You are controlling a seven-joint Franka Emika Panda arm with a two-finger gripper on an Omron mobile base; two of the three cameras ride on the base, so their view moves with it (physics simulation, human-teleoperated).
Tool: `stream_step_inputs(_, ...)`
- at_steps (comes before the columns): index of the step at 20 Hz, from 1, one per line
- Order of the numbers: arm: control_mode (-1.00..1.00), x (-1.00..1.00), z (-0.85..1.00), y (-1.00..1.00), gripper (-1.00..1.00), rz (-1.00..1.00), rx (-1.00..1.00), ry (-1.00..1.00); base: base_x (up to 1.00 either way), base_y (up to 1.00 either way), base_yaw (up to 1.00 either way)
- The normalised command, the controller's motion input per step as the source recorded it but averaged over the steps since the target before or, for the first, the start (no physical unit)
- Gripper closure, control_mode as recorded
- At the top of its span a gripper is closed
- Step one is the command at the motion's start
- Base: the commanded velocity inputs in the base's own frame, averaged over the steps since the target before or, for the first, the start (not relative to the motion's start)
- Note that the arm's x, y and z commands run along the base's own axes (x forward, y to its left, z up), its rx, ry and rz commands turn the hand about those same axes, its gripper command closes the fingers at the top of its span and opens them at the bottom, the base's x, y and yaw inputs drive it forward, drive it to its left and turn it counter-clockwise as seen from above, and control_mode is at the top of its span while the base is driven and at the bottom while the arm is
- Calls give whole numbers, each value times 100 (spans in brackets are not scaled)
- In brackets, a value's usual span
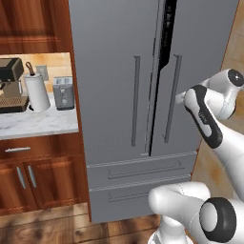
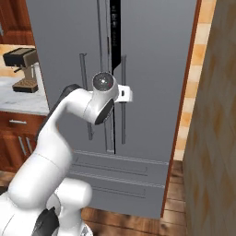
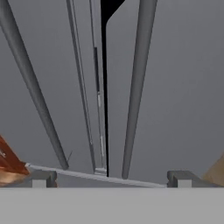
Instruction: Retrieve the banana and peach from the fridge and place them into the bowl on the dining table.
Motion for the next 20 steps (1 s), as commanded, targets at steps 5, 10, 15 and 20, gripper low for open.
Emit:
stream_step_inputs(5, -100, 56, 0, 0, -100, 0, 0, -2, 0, 0, 0)
stream_step_inputs(10, -100, 52, 0, 0, -100, 0, 0, -11, 0, 0, 0)
stream_step_inputs(15, -100, 46, 0, -3, -100, 0, 0, -10, 0, 0, 0)
stream_step_inputs(20, -100, 45, 0, -24, -100, 0, 0, -1, 0, 0, 0)
